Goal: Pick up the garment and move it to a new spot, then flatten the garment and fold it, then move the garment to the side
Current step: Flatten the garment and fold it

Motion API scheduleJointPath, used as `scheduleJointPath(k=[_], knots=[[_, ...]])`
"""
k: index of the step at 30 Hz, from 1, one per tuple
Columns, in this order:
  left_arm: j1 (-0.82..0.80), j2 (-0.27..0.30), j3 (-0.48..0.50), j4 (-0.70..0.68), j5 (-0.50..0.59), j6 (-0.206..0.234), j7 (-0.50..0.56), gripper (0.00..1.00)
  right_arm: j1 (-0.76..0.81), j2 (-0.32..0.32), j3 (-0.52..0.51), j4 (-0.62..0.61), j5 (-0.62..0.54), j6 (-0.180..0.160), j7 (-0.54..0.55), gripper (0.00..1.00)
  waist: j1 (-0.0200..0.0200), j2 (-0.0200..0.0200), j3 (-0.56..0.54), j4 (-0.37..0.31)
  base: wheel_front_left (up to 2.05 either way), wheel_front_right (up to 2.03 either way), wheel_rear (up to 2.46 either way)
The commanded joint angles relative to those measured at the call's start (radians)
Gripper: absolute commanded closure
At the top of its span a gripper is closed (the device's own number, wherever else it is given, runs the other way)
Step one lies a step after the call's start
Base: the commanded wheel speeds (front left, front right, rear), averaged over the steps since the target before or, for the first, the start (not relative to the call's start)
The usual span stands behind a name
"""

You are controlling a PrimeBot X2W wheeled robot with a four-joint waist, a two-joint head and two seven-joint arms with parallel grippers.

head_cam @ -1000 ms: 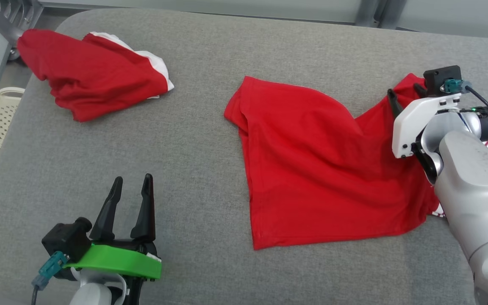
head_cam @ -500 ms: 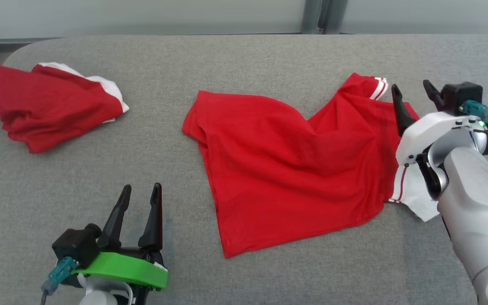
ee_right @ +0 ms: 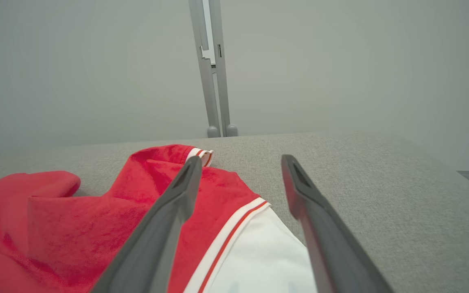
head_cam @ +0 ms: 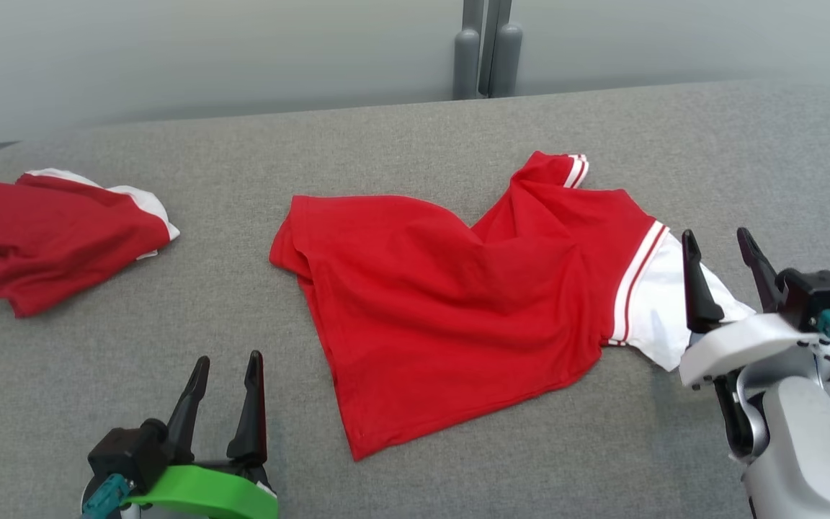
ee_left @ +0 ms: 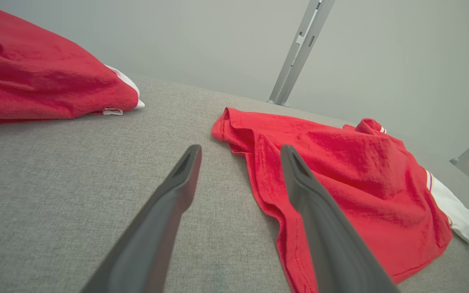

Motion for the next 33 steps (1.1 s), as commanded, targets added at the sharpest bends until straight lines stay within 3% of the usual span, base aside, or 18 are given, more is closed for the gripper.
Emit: scheduleJointPath(k=[1, 5, 14, 20, 33], knots=[[0.029, 0.005, 0.006, -0.010, 0.001, 0.014, 0.002, 0.00, 0.061, 0.019, -0.024, -0.063, -0.018, -0.001, 0.011, 0.00, 0.0000, 0.0000, -0.032, -0.015, 0.00, 0.00, 0.00], [0.073, 0.004, 0.006, -0.027, -0.011, 0.027, 0.006, 0.00, 0.162, 0.055, -0.053, -0.183, -0.034, -0.001, 0.053, 0.00, 0.0000, 0.0000, -0.055, -0.018, 0.00, 0.00, 0.00], [0.132, 0.014, 0.019, -0.062, -0.018, 0.055, 0.004, 0.00, 0.277, 0.080, -0.066, -0.330, -0.040, -0.001, 0.122, 0.00, 0.0000, 0.0000, -0.079, -0.020, 0.00, 0.00, 0.00], [0.150, 0.025, 0.022, -0.086, 0.011, 0.084, 0.003, 0.00, 0.308, 0.083, -0.058, -0.370, -0.029, -0.001, 0.153, 0.00, 0.0000, 0.0000, -0.092, -0.020, 0.00, 0.00, 0.00], [0.152, 0.042, 0.016, -0.116, 0.018, 0.096, 0.006, 0.00, 0.328, 0.084, -0.047, -0.385, -0.020, -0.001, 0.184, 0.00, 0.0000, 0.0000, -0.108, -0.013, 0.00, 0.00, 0.00]])
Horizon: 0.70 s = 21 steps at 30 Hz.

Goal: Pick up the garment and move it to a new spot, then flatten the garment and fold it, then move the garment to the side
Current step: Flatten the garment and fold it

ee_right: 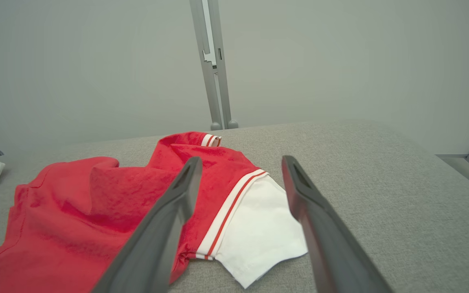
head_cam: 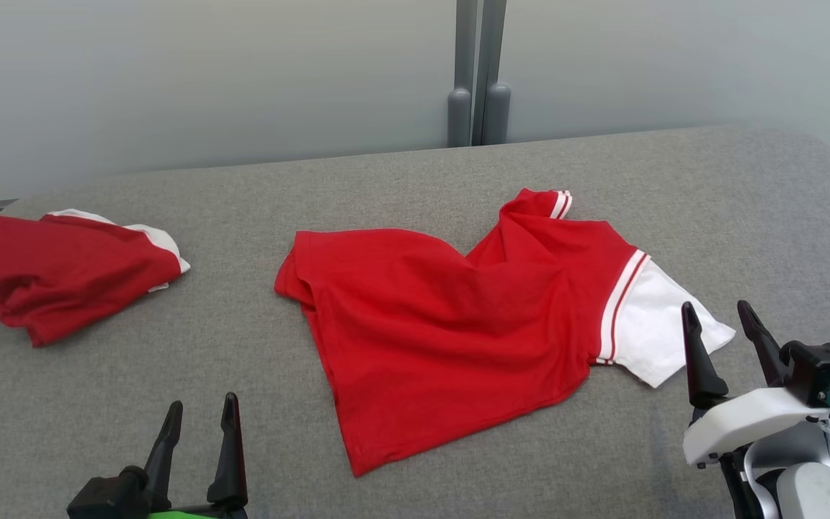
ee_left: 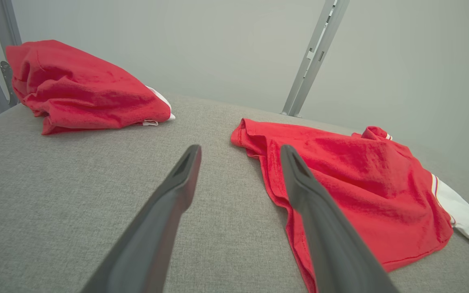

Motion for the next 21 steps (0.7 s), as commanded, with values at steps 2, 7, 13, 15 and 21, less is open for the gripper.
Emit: scheduleJointPath(k=[2, 7, 13, 15, 21], knots=[[0.005, 0.011, 0.000, -0.006, 0.007, 0.003, -0.003, 0.00, 0.015, 0.000, 0.002, -0.006, 0.006, -0.001, 0.005, 0.00, 0.0000, -0.0001, -0.002, 0.000, 0.00, 0.00, 0.00], [0.005, 0.014, -0.004, -0.012, 0.008, 0.005, -0.002, 0.00, 0.017, 0.000, 0.010, -0.008, 0.006, -0.001, 0.015, 0.00, 0.0000, -0.0001, -0.005, 0.001, 0.00, 0.00, 0.00], [0.001, 0.017, -0.008, -0.013, 0.006, 0.005, -0.002, 0.00, 0.018, 0.000, 0.019, -0.009, 0.008, -0.001, 0.024, 0.00, 0.0000, -0.0001, -0.007, 0.004, 0.00, 0.00, 0.00], [-0.003, 0.018, -0.008, -0.013, 0.005, 0.005, -0.003, 0.00, 0.016, 0.000, 0.022, -0.006, 0.009, -0.001, 0.025, 0.00, 0.0000, -0.0001, -0.007, 0.005, 0.00, 0.00, 0.00], [-0.012, 0.020, -0.009, -0.013, 0.009, 0.008, -0.006, 0.00, 0.015, 0.000, 0.026, -0.005, 0.008, -0.001, 0.028, 0.00, 0.0000, -0.0001, -0.005, 0.006, 0.00, 0.00, 0.00]])
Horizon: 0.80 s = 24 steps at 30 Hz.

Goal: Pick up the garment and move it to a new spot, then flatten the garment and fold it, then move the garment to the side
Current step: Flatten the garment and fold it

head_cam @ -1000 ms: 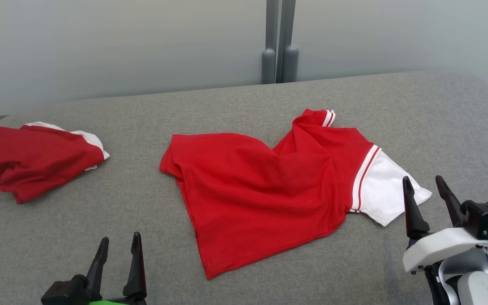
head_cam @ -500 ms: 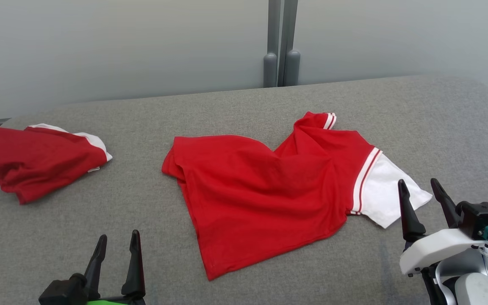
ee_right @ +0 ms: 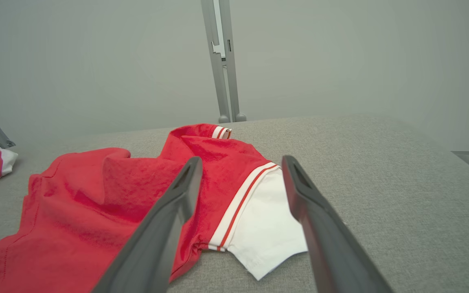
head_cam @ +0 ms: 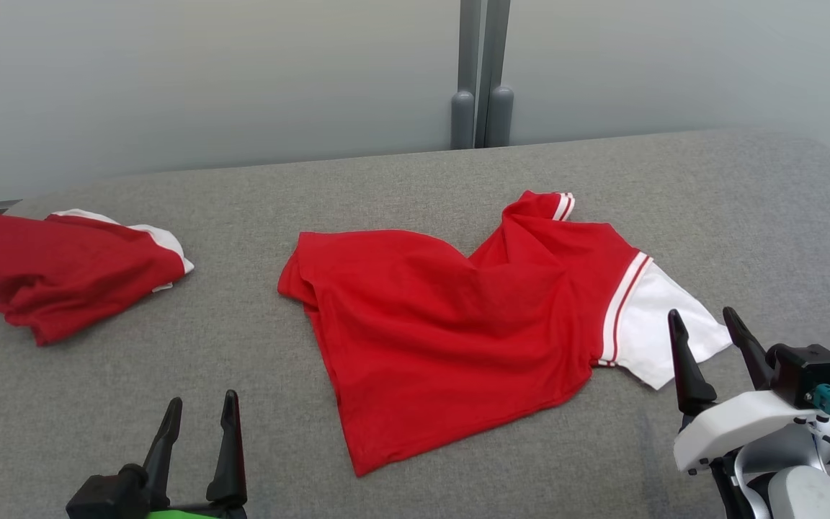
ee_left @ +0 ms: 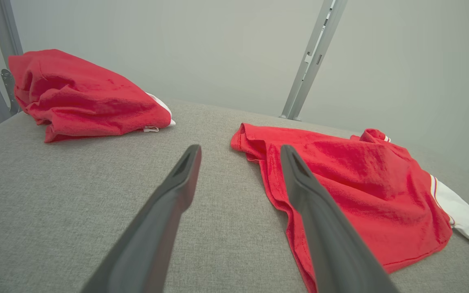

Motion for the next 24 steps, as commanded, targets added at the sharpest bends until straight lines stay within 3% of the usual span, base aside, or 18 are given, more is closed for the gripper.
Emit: scheduleJointPath(k=[1, 11, 24], knots=[[-0.010, 0.005, 0.001, -0.002, 0.009, 0.005, -0.004, 0.00, 0.006, 0.000, 0.001, 0.000, 0.002, -0.001, 0.003, 0.00, 0.0000, 0.0000, 0.000, 0.000, 0.00, 0.00, 0.00], [-0.031, 0.002, -0.017, 0.005, 0.016, -0.001, -0.005, 0.00, -0.041, -0.001, -0.023, 0.060, 0.027, -0.001, 0.029, 0.00, 0.0000, 0.0000, 0.013, 0.014, 0.00, 0.00, 0.00], [-0.093, -0.011, -0.045, 0.010, 0.025, -0.016, -0.011, 0.00, -0.202, -0.083, -0.214, 0.361, 0.006, -0.001, 0.117, 0.00, 0.0000, 0.0000, 0.120, 0.084, 0.00, 0.00, 0.00]])
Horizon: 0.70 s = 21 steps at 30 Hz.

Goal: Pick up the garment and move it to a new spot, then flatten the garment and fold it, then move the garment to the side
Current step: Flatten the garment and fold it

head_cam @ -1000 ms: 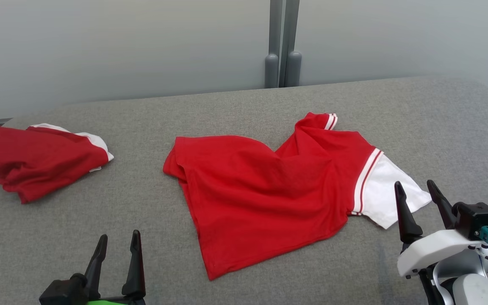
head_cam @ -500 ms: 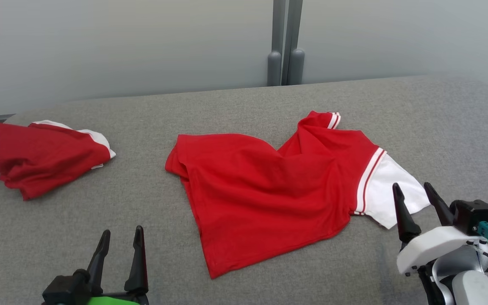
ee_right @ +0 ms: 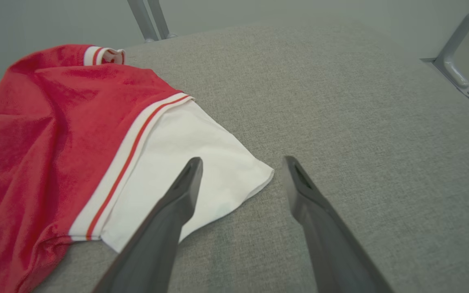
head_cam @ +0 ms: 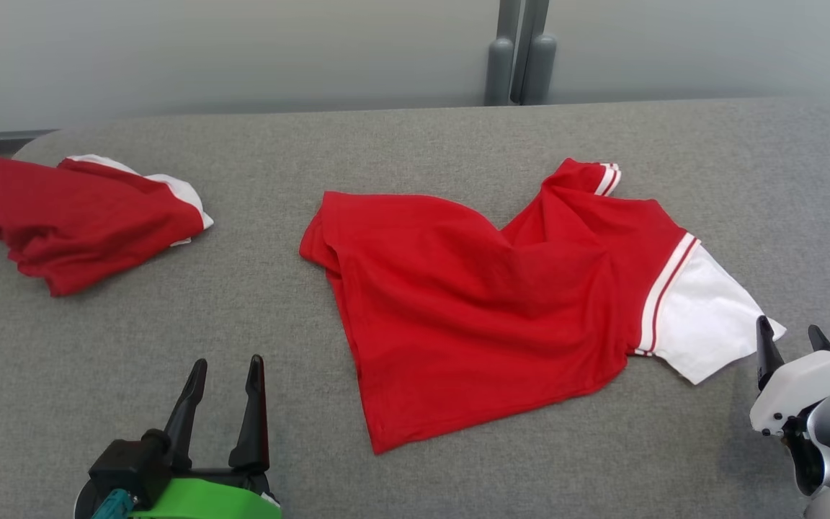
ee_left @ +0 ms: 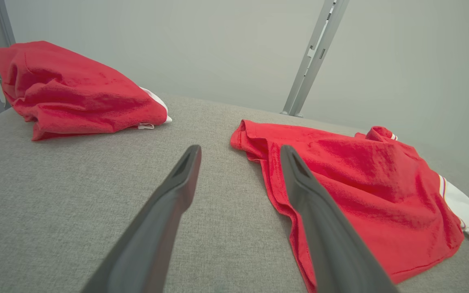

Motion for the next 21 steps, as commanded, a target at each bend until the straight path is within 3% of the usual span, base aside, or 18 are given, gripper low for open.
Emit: scheduleJointPath(k=[1, 13, 14, 15, 16, 17, 18, 20, 21], knots=[[-0.023, 0.000, -0.002, 0.006, 0.009, -0.006, -0.005, 0.00, -0.036, -0.004, -0.026, 0.039, 0.002, -0.001, 0.004, 0.00, 0.0000, 0.0000, 0.040, 0.032, 0.00, 0.00, 0.00], [-0.063, -0.006, -0.009, 0.025, 0.012, -0.014, -0.013, 0.00, -0.187, -0.044, -0.145, 0.325, -0.010, -0.001, 0.039, 0.00, 0.0000, 0.0000, 0.091, 0.094, 0.00, 0.00, 0.00], [-0.064, -0.006, -0.009, 0.025, 0.012, -0.014, -0.014, 0.00, -0.194, -0.044, -0.144, 0.340, -0.008, -0.001, 0.037, 0.08, 0.0000, 0.0000, 0.092, 0.096, 0.00, 0.00, 0.00], [-0.064, -0.007, -0.010, 0.026, 0.012, -0.014, -0.014, 0.00, -0.198, -0.045, -0.143, 0.355, -0.005, -0.001, 0.035, 0.34, 0.0000, 0.0000, 0.092, 0.098, 0.00, 0.00, 0.00], [-0.064, -0.007, -0.010, 0.026, 0.012, -0.014, -0.014, 0.00, -0.198, -0.045, -0.143, 0.355, -0.005, -0.001, 0.035, 0.34, 0.0000, 0.0000, 0.092, 0.098, 0.00, 0.00, 0.00], [-0.064, -0.007, -0.009, 0.027, 0.011, -0.014, -0.013, 0.00, -0.202, -0.045, -0.141, 0.367, -0.004, -0.001, 0.033, 0.55, 0.0000, 0.0000, 0.092, 0.100, 0.00, 0.00, 0.00], [-0.064, -0.007, -0.008, 0.028, 0.011, -0.013, -0.013, 0.00, -0.207, -0.046, -0.138, 0.378, -0.004, -0.001, 0.029, 0.65, 0.0000, 0.0000, 0.091, 0.100, 0.00, 0.00, 0.00], [-0.062, -0.008, -0.006, 0.031, 0.009, -0.010, -0.014, 0.00, -0.213, -0.047, -0.129, 0.396, 0.003, -0.001, 0.024, 1.00, 0.0000, 0.0000, 0.087, 0.099, 0.00, 0.00, 0.00], [-0.060, -0.008, -0.006, 0.032, 0.008, -0.009, -0.014, 0.00, -0.215, -0.046, -0.125, 0.403, 0.008, -0.001, 0.022, 1.00, 0.0000, 0.0000, 0.085, 0.097, 0.00, 0.00, 0.00]])
